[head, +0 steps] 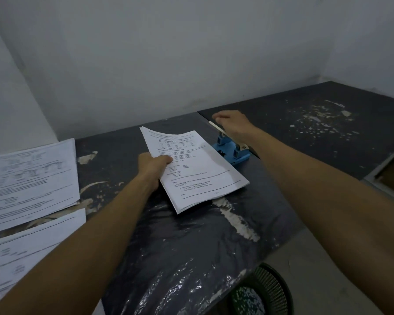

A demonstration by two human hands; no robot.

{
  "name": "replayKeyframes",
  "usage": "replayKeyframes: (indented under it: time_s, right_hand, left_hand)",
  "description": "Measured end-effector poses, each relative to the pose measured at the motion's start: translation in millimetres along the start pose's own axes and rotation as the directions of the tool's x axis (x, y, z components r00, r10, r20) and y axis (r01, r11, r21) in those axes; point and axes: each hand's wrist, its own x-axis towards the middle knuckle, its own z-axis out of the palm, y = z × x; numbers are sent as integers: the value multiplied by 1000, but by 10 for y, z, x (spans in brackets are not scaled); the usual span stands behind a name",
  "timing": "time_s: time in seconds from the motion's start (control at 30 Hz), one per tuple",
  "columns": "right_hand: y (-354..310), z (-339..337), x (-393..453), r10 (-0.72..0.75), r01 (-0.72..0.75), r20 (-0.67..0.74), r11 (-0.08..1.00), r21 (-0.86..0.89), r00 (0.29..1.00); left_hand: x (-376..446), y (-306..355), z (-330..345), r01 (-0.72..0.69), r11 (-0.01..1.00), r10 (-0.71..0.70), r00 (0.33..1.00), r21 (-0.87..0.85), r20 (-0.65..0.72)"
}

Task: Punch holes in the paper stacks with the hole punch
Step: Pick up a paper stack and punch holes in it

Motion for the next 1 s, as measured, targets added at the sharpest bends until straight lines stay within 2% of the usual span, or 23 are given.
replayKeyframes:
  time_s: [0.07,0.17,0.47,0.67,1.0]
  right_hand:
    - [36,31,1,39,-40,117,999,3,992]
    - [66,61,7,75,-71,182,997,-26,981]
    - [49,80,-25,16,21,226,986,-163,974]
    - [53,77,-38,40,-12,221,992,-127,975]
    - [71,66,-26,14,31,248,984,-177,969]
  left_hand:
    - [6,-18,51,-6,1000,5,1000,-9,-8]
    - [20,-22,119,-7,1000,7,1000,-25,-19]
    - [-2,22,325,-1,999,0,1000,-35,-28]
    - [-15,31,434,-2,998,-2,998,-67,-58]
    - [-63,-27,512,8,997,-13,997,-72,-72]
